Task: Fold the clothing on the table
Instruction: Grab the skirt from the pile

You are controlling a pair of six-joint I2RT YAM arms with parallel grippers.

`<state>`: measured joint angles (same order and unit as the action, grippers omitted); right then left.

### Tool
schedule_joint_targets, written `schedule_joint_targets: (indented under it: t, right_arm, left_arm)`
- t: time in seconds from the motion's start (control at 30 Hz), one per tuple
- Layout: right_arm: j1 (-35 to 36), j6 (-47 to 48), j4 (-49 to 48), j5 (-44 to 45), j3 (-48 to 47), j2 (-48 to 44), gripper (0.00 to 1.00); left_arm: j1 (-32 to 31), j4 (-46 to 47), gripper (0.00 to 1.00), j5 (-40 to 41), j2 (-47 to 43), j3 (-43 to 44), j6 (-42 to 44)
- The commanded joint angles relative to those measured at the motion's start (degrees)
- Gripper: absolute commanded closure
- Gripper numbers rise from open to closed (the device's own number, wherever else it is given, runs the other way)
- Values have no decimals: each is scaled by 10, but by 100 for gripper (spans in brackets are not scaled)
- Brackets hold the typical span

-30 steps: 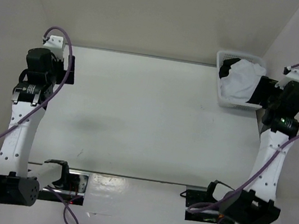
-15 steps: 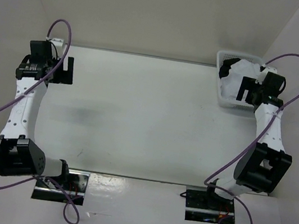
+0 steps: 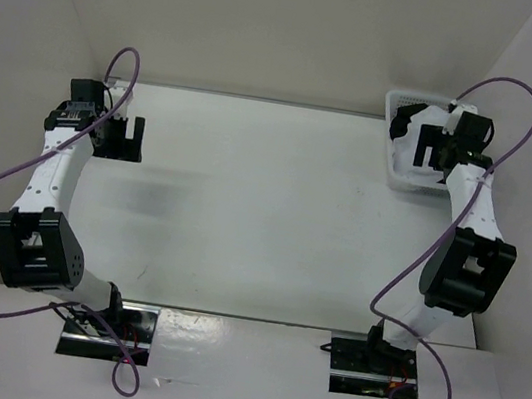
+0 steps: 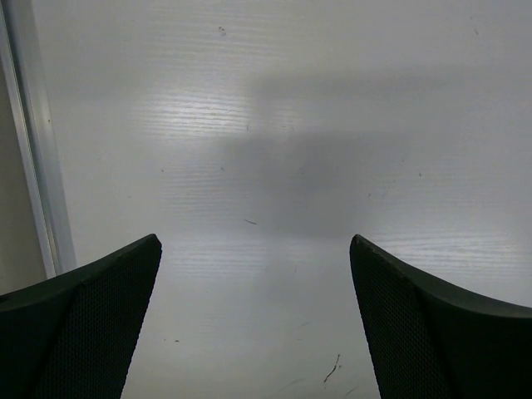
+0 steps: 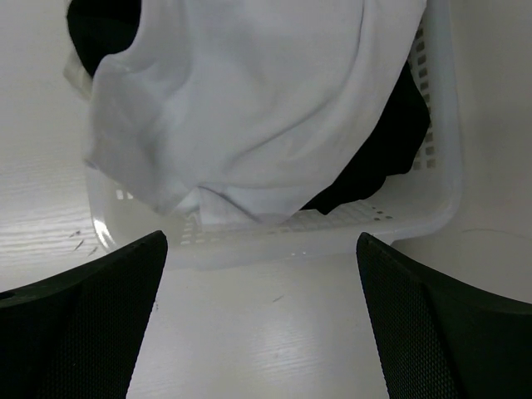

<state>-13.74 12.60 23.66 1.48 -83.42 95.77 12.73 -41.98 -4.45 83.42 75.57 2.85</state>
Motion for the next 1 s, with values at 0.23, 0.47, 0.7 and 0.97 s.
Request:
schedule_joint_targets:
  t: [0.23,0.47,0.7,0.97]
  right_arm:
    - [1,-4,-32,44,-53,120,1]
    - [24,-17,-16,45,-105,186,8]
    - [40,-23,-21,59,-126,196,100]
    - [50,-17,7,4,-178,41,100]
  left_arm:
    - [4,2,0,-23,-5,5,15]
    - [4,-3,0,-13,-12,-1,21]
    - [4,-8,0,-13,-17,-6,21]
    - [4,-8,0,-13,-27,-6,26]
